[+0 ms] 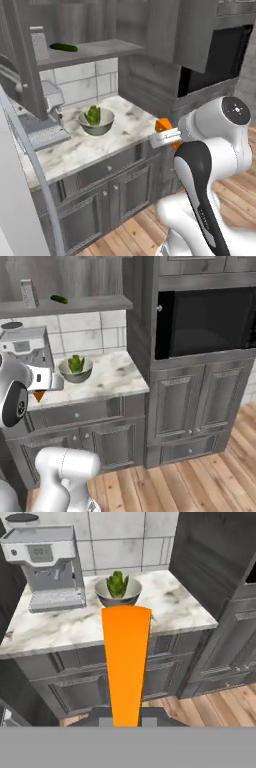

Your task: Pick the cheese from the fridge and the cheese grater from the cabinet and place them next to the salad bowl.

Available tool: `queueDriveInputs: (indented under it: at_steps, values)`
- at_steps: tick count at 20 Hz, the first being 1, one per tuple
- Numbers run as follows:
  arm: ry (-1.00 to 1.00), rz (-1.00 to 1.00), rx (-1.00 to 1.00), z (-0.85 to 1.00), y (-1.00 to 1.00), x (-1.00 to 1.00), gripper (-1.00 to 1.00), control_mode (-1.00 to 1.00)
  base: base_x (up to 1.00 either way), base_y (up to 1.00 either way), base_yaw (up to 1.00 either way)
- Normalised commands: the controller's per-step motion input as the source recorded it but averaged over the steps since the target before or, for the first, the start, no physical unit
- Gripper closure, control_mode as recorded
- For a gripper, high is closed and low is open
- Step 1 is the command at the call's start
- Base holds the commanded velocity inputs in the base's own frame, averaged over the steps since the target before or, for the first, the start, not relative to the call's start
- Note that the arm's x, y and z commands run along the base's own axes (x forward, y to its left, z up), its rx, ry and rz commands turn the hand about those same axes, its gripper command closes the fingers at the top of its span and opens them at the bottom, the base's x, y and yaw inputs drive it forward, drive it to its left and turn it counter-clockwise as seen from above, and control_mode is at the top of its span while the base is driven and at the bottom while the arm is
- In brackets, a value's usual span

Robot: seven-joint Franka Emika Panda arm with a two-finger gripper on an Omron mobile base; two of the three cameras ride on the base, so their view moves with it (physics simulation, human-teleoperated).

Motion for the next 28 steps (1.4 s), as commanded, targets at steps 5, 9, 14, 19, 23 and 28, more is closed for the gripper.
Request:
queueDriveInputs:
  at_steps: [5,9,14,19,23,28]
  values:
    - [0.00,0.00,0.00,0.00,0.00,0.00,1.00,1.00,0.61,-0.06,0.55]
    - [0.00,0.00,0.00,0.00,0.00,0.00,1.00,1.00,0.55,-0.16,0.49]
    - [0.00,0.00,0.00,0.00,0.00,0.00,1.00,1.00,0.52,-0.41,0.22]
    - [0.00,0.00,0.00,0.00,0.00,0.00,1.00,1.00,0.47,-0.53,0.10]
    - [0.00,0.00,0.00,0.00,0.00,0.00,1.00,1.00,0.62,-0.42,0.11]
    - [0.00,0.00,0.00,0.00,0.00,0.00,1.00,1.00,0.60,-0.25,0.17]
